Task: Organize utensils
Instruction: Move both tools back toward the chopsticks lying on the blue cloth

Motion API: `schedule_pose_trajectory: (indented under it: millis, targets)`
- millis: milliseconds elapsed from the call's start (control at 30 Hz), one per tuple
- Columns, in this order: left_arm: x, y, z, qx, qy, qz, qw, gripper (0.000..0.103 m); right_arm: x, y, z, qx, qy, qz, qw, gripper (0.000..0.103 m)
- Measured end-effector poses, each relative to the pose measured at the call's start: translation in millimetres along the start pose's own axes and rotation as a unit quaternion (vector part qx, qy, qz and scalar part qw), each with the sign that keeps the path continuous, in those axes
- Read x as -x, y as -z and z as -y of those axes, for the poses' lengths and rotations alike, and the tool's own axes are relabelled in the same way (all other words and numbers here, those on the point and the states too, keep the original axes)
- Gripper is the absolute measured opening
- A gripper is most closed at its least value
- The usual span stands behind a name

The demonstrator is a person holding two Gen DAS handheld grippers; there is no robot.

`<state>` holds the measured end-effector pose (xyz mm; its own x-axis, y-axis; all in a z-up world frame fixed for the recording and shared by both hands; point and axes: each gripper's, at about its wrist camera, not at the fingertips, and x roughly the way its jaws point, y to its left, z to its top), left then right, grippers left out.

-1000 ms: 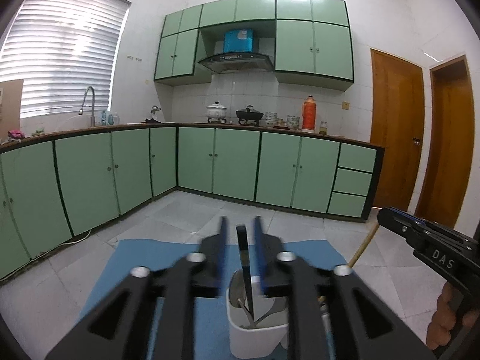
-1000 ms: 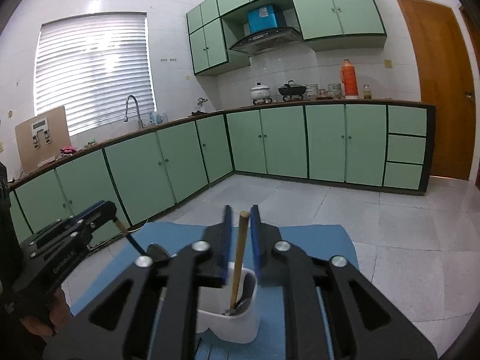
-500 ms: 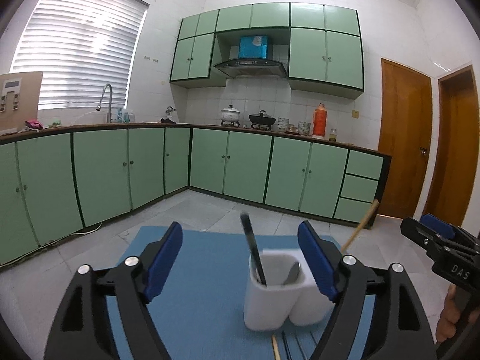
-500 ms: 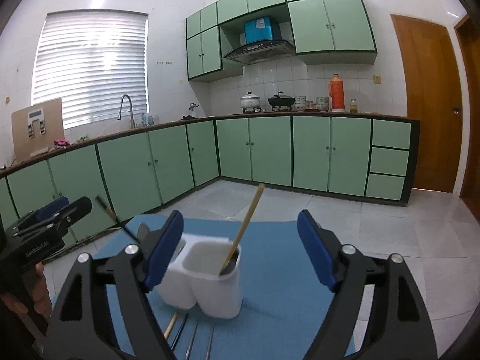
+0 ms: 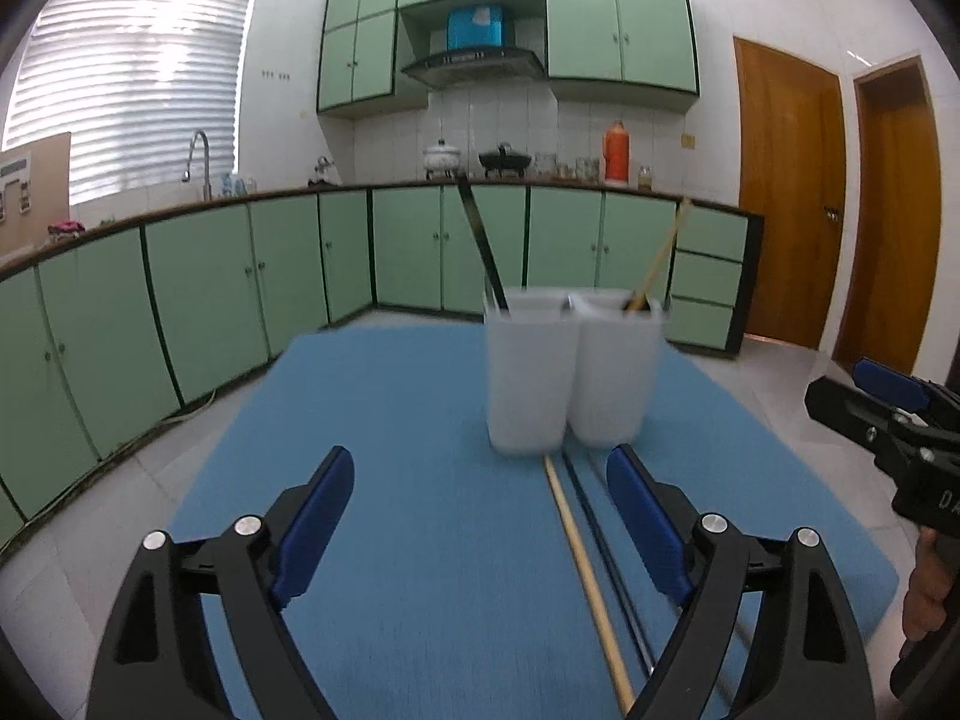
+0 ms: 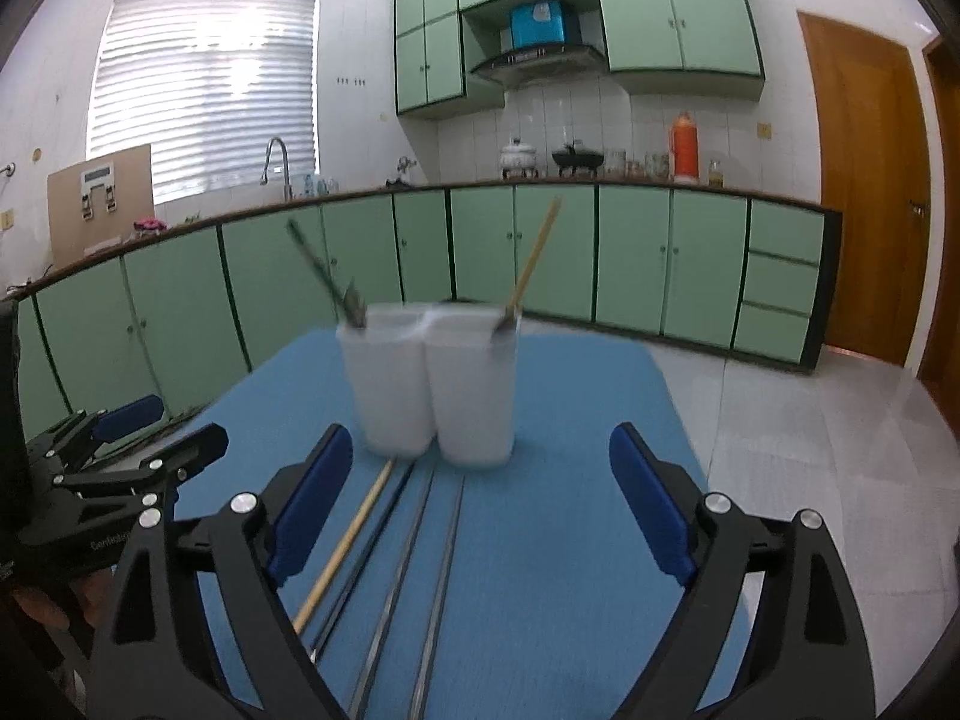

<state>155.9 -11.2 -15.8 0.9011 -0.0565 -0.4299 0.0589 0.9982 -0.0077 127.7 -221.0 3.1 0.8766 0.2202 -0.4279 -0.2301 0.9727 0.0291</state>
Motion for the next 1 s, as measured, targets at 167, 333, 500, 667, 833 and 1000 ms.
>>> schedule_pose_trajectory:
  millis: [167,333,500,667,833,1000]
  targets:
    - [18,38,4,-0.009,0.000,-0.021,0.9997,0.085,13,33,-7,0.006,0.004,-0.026,1.000,0.085]
    - [28,63,8,-0.021,-0.001,-0.043,0.9989,0.085,20,63,-11,-0.001,0.002,-0.054,0.999,0.086]
    - [35,84,12,-0.026,0.001,-0.063,0.9977,0.087,23,88,-18,0.004,0.007,-0.075,0.997,0.086]
    - [37,96,10,-0.023,-0.001,-0.079,0.9966,0.087,23,104,-20,0.010,0.016,-0.085,0.996,0.086]
    - [39,105,9,-0.022,-0.001,-0.088,0.9959,0.087,20,115,-20,0.015,0.020,-0.094,0.995,0.077]
    - [39,107,11,-0.023,0.001,-0.091,0.9956,0.087,22,122,-23,0.026,0.016,-0.096,0.995,0.061]
